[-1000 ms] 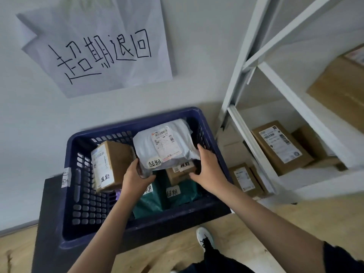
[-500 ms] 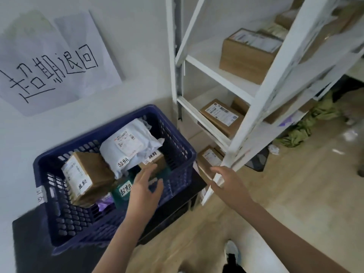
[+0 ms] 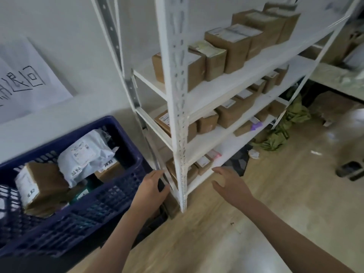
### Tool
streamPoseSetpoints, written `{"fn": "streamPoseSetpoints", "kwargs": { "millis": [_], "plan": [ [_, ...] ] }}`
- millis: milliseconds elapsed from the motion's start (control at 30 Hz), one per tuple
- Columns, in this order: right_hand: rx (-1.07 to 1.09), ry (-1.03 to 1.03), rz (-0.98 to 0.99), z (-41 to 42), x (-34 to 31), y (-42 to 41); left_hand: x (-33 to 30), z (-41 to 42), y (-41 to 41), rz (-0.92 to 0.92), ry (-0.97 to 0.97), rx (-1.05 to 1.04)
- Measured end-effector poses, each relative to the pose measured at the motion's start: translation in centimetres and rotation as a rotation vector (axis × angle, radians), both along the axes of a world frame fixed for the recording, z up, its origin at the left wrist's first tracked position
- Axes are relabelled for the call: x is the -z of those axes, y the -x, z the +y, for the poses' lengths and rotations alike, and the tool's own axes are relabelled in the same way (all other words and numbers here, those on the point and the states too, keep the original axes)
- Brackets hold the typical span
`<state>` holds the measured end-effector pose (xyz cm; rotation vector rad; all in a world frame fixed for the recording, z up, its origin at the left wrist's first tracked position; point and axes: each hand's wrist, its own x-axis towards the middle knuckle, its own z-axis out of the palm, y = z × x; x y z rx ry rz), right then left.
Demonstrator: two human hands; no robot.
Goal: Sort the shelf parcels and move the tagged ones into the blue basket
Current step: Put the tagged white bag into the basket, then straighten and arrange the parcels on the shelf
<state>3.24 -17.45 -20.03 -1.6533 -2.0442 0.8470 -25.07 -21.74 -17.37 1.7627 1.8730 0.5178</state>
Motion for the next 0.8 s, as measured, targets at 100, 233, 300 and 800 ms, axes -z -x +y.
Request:
{"fn": "streamPoseSetpoints", "kwargs": {
  "millis": [100, 233, 300, 800],
  "plan": [
    [-0.019, -0.009, -0.02, 1.4, 0.3, -5.0, -0.2, 1.4, -5.3, -0.015, -0.034, -0.006],
    [-0.012, 0.019, -0.005, 3.5, 0.4, -11.7, 0.2, 3.5, -11.8, -0.023, -0.007, -0.032],
    [0.005, 0.015, 0.004, 4.8, 0.5, -14.9, 0.6, 5.0, -15.0, -0.025, 0.007, -0.016],
    [0.011, -0.007, -0.075, 24.1, 0.3, -36.2, 6.6, 26.4, -38.5, 0.002, 0.06, 0.077]
  ]
}}
